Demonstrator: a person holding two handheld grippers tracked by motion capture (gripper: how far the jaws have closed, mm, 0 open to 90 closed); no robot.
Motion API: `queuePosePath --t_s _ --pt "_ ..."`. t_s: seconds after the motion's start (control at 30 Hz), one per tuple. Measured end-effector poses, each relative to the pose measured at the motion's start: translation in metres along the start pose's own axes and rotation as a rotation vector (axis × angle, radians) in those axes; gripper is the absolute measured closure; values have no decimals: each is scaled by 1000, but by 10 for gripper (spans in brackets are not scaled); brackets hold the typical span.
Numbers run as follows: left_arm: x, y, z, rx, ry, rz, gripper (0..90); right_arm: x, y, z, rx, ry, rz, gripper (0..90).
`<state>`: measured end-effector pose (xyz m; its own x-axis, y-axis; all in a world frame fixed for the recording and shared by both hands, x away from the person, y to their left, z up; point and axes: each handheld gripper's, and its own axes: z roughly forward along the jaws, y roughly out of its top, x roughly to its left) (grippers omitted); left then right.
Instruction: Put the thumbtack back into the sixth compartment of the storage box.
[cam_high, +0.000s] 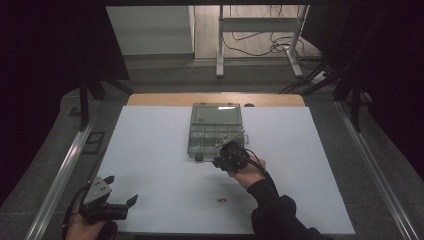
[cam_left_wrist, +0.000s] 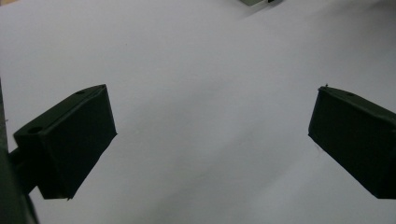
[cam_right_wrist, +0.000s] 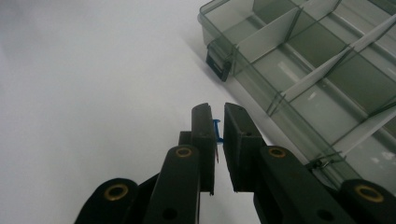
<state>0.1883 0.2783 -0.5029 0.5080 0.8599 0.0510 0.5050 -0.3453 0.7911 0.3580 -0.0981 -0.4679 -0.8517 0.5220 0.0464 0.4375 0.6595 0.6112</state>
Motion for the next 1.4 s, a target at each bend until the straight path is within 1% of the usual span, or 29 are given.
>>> queuePosePath --t_s 0.3,0.53,0.67,0.77,0.83,0.87,1.0,1.07,1.13,1.4 --pt "0 0 0 1 0 2 10 -6 10 2 -18 -10 9 825" --pt "0 0 0 2 -2 3 10 -13 23 5 -34 -20 18 826" --pt "0 0 0 2 -3 4 10 -15 28 6 -38 -32 21 826" --pt "0 0 0 3 -4 4 11 -19 34 9 -49 -44 21 826" --pt "0 0 0 3 -5 4 11 -20 35 10 -50 -44 25 826" --pt "0 0 0 3 -5 4 11 -23 37 12 -49 -53 29 826" --pt "0 0 1 4 -5 6 11 -27 39 17 -48 -59 33 826" --pt "0 0 1 6 -5 8 12 -30 41 23 -46 -71 34 825" --pt "0 0 1 6 -5 9 12 -31 41 25 -44 -73 35 825" --pt "-1 0 1 7 -7 12 12 -36 46 39 -39 -93 46 821"
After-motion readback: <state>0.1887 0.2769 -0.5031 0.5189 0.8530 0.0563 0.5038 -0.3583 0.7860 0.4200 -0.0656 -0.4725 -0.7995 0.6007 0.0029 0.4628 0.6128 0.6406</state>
